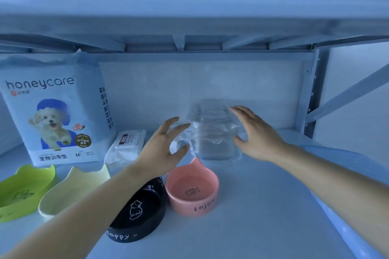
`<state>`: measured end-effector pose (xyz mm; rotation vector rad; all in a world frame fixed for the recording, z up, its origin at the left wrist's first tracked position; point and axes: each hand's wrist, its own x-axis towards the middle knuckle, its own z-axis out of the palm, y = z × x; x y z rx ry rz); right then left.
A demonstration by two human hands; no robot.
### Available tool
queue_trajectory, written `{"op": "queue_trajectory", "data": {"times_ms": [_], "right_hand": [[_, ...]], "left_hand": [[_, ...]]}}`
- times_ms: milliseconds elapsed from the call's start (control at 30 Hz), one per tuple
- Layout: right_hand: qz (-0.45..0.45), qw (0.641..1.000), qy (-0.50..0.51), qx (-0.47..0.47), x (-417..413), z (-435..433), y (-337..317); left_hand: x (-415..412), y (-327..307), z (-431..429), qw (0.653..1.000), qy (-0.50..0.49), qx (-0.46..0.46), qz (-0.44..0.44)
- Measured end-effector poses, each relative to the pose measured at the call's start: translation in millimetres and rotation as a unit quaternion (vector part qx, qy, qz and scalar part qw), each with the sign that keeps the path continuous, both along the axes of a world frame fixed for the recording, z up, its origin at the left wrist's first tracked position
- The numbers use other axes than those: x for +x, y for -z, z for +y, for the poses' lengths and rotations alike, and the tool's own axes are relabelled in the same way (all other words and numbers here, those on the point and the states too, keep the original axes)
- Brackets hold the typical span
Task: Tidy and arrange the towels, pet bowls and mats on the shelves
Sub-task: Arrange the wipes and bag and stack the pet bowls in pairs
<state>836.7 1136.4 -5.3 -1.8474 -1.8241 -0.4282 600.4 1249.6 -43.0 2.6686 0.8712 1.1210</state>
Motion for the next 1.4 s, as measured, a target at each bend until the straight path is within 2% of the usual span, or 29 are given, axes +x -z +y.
{"op": "queue_trajectory", "data": {"times_ms": [200,467,567,633,767,900,1100,1267,1400], "right_hand": [[0.026,0.992,-0.104,-0.062,-49,-47,15],[0.014,0.969,-0.182,-0.167,-94,-83,52],[-0.003,0.963,-0.180,-0.198,-110,-78,62],[0.000,0.965,-0.163,-0.203,-119,-75,64],[0.012,0.972,-0.108,-0.211,-127,-73,69],[-0.001,0.973,-0.086,-0.212,-129,-74,76],[0.049,0.981,-0.069,-0.173,-130,-92,66],[0.083,0.992,-0.002,-0.098,-96,-142,39],[0.104,0.988,0.112,-0.033,-47,-206,31]], "left_hand": [[-35,19,-63,0.999,-0.027,-0.034,0.009],[-90,58,-156,0.987,-0.131,-0.072,0.062],[-105,60,-167,0.971,-0.188,-0.079,0.121],[-110,55,-164,0.965,-0.214,-0.088,0.119],[-118,53,-155,0.957,-0.221,-0.094,0.165],[-126,59,-152,0.958,-0.194,-0.063,0.200],[-114,45,-141,0.984,-0.103,-0.018,0.143],[-54,27,-146,0.991,0.055,-0.011,0.125],[17,29,-173,0.981,0.161,-0.016,0.110]]}}
